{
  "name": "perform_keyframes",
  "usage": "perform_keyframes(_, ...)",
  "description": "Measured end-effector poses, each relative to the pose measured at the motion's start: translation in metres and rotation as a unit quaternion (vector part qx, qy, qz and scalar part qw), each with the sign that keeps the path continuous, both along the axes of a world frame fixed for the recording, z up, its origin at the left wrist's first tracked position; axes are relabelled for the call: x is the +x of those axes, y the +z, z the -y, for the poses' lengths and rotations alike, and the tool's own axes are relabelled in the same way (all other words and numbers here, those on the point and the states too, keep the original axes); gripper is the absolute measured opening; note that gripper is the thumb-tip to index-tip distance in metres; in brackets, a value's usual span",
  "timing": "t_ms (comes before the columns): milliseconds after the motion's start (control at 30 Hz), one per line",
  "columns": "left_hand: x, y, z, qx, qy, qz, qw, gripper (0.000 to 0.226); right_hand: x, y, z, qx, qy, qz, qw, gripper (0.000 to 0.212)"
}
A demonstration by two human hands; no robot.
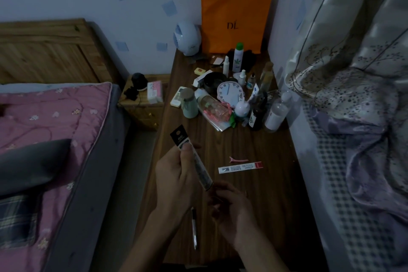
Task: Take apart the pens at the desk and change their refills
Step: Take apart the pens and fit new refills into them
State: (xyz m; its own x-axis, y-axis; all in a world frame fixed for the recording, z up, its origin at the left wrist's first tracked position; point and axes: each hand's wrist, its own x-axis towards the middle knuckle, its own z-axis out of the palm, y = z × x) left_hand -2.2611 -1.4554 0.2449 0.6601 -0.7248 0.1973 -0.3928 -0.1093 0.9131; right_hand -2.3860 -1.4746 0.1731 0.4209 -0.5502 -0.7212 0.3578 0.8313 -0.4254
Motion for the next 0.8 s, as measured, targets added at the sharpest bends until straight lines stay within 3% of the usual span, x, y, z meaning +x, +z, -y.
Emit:
perform_keyframes(100,-0.003,0.006,0.002,0.02,-0.02,0.037,0.999,0.049,0.0,-0.005,0.001,0.066,-0.024,0.066,0.995,0.031)
perform_keyframes(267,-0.01,0.011,0.003,0.008,-0.046,0.093,0.995,0.018,0.001,-0.008,-0.002,0.119,-0.036,0.11,0.986,0.021)
perform_keyframes(500,-0.004,0.007,0.0,-0.015,-0.045,0.15,0.988,0.026,-0.007,-0.013,-0.004,0.149,-0.043,0.099,0.983,0.029)
perform_keyframes(633,0.0,0.002,-0.002,-0.007,-0.037,0.06,0.997,0.016,-0.005,-0.017,-0.007,0.137,-0.043,0.097,0.985,0.032)
perform_keyframes(800,0.013,-0.006,-0.004,0.07,-0.013,-0.009,0.997,0.007,-0.007,-0.021,-0.004,0.094,-0.061,0.043,0.993,0.027)
